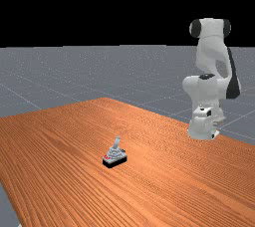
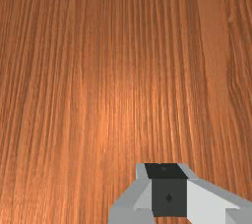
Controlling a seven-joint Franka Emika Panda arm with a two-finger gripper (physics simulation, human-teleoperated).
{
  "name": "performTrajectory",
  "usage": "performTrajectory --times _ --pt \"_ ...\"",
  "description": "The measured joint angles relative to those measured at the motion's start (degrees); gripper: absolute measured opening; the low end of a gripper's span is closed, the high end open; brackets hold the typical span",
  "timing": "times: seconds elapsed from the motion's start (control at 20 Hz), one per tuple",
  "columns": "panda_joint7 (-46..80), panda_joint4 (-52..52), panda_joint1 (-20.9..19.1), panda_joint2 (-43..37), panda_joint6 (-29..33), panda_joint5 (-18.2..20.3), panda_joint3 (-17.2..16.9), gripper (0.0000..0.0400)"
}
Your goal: Turn on the trigger
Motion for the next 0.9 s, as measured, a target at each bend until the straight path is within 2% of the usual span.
performTrajectory --times 0.05,0.1,0.15,0.2,0.25,0.3,0.45,0.6,0.8,0.9 --pt "-5.78 -2.99 -0.96 -3.80 -1.24 -1.85 -6.36 0.0000" --pt "-10.23 -5.27 -3.48 -6.82 -2.16 -4.21 -11.35 0.0000" --pt "-2.90 -6.70 -10.73 -7.59 -1.67 -13.06 -5.83 0.0000" --pt "-5.42 -7.56 -12.45 -8.78 -2.19 -14.21 -7.88 0.0000" --pt "-11.82 -8.17 -12.79 -10.13 -3.11 -13.02 -13.15 0.0000" --pt "-1.97 -8.64 -19.50 -10.29 -3.16 -20.00 -6.99 0.0000" --pt "-2.74 -9.43 -25.17 -11.48 -3.56 -22.41 -9.72 0.0000" --pt "-5.07 -9.33 -29.09 -11.67 -3.87 -24.34 -12.39 0.0000" --pt "-14.08 -8.46 -31.20 -11.26 -4.57 -26.90 -16.87 0.0000" --pt "-13.07 -8.11 -33.05 -10.89 -4.47 -27.28 -17.53 0.0000"
